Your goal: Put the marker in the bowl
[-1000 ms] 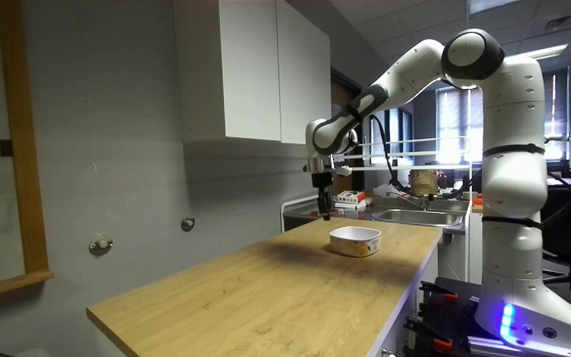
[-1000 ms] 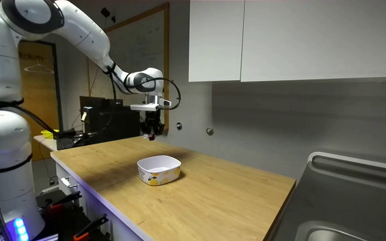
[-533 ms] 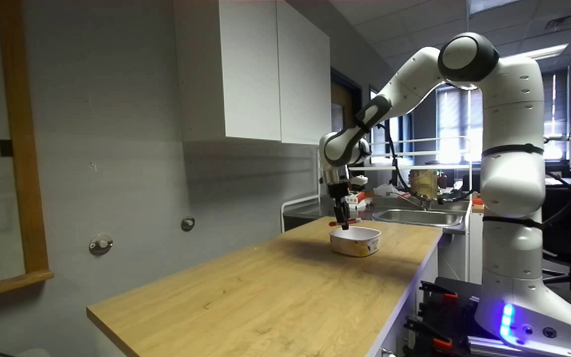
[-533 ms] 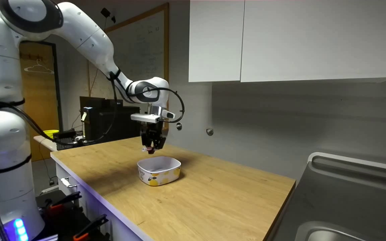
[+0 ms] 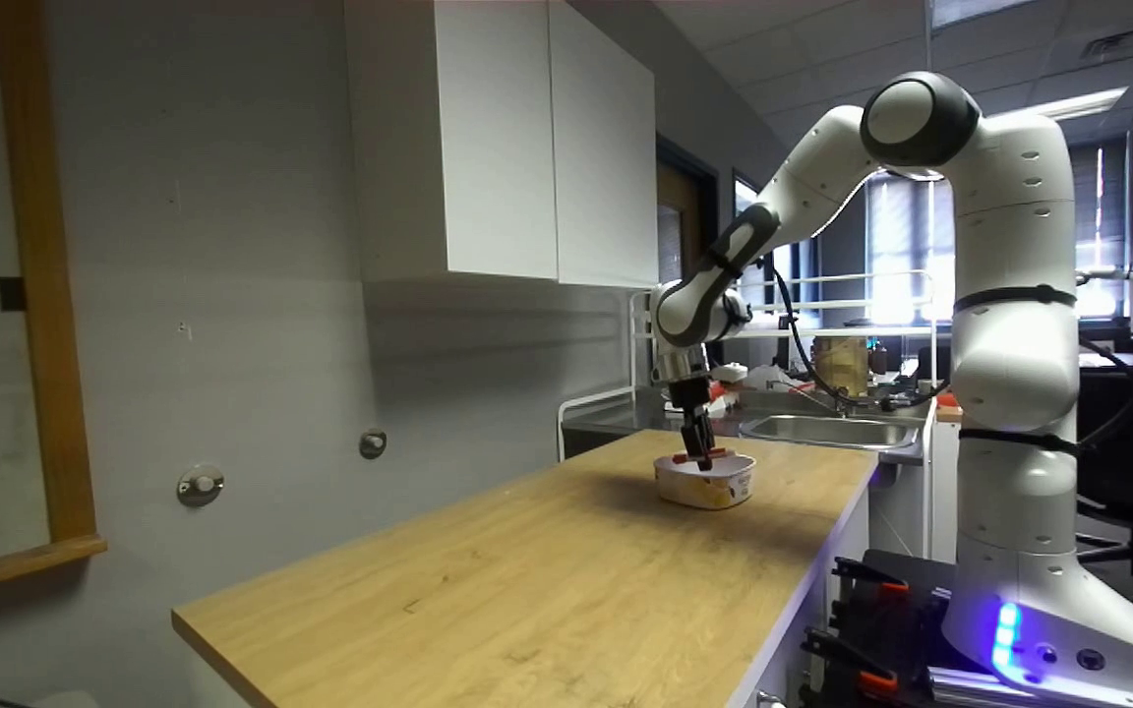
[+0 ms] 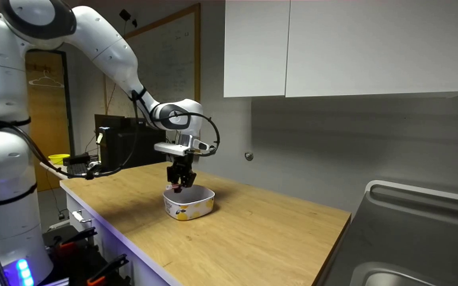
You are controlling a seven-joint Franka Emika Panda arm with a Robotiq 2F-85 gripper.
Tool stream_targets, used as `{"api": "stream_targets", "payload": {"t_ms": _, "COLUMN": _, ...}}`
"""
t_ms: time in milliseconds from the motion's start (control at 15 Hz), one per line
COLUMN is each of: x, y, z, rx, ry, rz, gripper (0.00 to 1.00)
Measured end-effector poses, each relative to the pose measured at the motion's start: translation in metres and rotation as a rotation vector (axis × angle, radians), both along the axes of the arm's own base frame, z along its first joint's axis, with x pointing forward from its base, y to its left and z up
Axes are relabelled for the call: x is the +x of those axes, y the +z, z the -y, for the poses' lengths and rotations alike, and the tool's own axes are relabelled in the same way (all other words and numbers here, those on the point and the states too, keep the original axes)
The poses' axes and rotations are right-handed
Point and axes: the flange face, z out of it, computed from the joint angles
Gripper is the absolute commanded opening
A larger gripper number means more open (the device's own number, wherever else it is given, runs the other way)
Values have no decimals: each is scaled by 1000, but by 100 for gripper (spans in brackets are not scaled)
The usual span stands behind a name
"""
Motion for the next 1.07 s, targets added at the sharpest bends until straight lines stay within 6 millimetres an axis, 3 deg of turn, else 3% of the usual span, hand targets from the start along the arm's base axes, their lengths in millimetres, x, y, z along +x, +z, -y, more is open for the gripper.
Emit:
{"api": "stream_targets", "payload": {"t_ms": 67, "x": -1, "y": -1, "z": 1, "rx": 0, "ry": -2, "rz": -2, "gripper": 6}}
{"api": "stream_targets", "payload": {"t_ms": 133, "x": -1, "y": -2, "z": 1, "rx": 1, "ry": -2, "rz": -4, "gripper": 35}}
{"api": "stream_targets", "payload": {"t_ms": 267, "x": -1, "y": -3, "z": 1, "rx": 1, "ry": -2, "rz": -5, "gripper": 40}}
{"api": "stream_targets", "payload": {"t_ms": 733, "x": -1, "y": -3, "z": -1, "rx": 1, "ry": 2, "rz": -4, "gripper": 94}}
{"api": "stream_targets", "payload": {"t_ms": 800, "x": -1, "y": -2, "z": -2, "rx": 1, "ry": 3, "rz": -4, "gripper": 99}}
{"api": "stream_targets", "payload": {"t_ms": 1067, "x": -1, "y": 2, "z": -7, "rx": 3, "ry": 25, "rz": -4, "gripper": 100}}
